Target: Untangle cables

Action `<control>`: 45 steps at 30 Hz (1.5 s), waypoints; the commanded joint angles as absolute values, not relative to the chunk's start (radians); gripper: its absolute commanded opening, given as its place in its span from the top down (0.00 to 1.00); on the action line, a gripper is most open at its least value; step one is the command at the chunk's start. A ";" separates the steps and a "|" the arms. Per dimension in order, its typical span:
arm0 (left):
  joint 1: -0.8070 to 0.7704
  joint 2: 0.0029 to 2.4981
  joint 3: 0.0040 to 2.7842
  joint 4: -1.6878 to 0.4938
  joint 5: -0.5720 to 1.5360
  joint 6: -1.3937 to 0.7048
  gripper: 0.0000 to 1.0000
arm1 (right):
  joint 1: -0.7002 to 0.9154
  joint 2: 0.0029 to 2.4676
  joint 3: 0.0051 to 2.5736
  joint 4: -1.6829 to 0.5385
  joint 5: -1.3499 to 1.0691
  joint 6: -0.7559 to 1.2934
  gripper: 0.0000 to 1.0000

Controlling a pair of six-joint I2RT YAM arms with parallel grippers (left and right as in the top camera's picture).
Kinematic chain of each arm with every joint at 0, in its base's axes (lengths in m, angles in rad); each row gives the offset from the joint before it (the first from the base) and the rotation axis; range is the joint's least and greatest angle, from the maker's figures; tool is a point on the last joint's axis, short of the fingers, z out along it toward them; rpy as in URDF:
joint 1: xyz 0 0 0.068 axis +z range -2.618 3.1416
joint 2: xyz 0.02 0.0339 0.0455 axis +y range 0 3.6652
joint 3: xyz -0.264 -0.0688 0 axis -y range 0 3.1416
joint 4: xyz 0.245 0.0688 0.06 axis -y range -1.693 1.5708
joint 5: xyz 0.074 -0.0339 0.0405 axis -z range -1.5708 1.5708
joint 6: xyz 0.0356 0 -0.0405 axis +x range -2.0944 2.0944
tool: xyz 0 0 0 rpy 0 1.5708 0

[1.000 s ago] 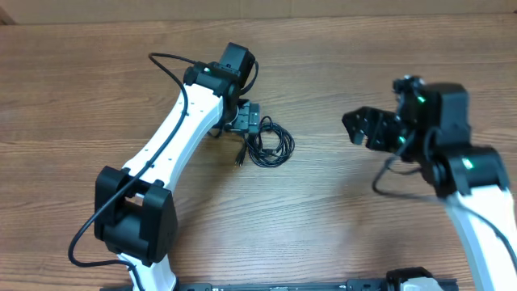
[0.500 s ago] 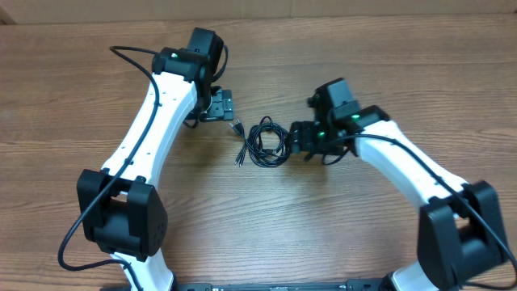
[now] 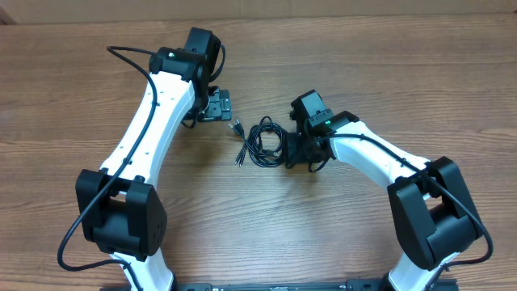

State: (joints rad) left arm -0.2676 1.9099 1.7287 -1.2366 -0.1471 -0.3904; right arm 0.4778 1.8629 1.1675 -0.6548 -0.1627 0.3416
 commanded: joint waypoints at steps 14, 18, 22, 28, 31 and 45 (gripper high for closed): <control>-0.267 1.900 1.752 -1.273 -0.157 -0.389 0.00 | 0.479 1.866 1.110 -0.562 -0.090 0.360 0.41; -0.267 1.900 1.752 -1.273 -0.157 -0.389 0.00 | 0.479 1.866 1.098 -0.543 -0.090 0.375 0.71; -0.267 1.900 1.752 -1.273 -0.157 -0.389 0.00 | 0.479 1.866 1.098 -0.538 -0.090 0.374 0.78; -0.267 1.900 1.752 -1.279 -0.157 -0.388 0.00 | 0.479 1.870 1.098 -0.520 -0.090 0.375 0.96; -0.267 1.900 1.752 -1.279 -0.157 -0.389 0.00 | 0.479 1.884 1.098 -0.513 -0.089 0.374 0.96; -0.267 1.900 1.752 -1.212 -0.096 -0.391 0.00 | 0.479 1.527 1.347 -0.783 0.007 0.315 0.96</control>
State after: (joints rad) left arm -0.2676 1.9099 1.7287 -1.2415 -0.1455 -0.3901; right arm 0.4782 1.6985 1.2243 -0.7425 -0.0319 0.3683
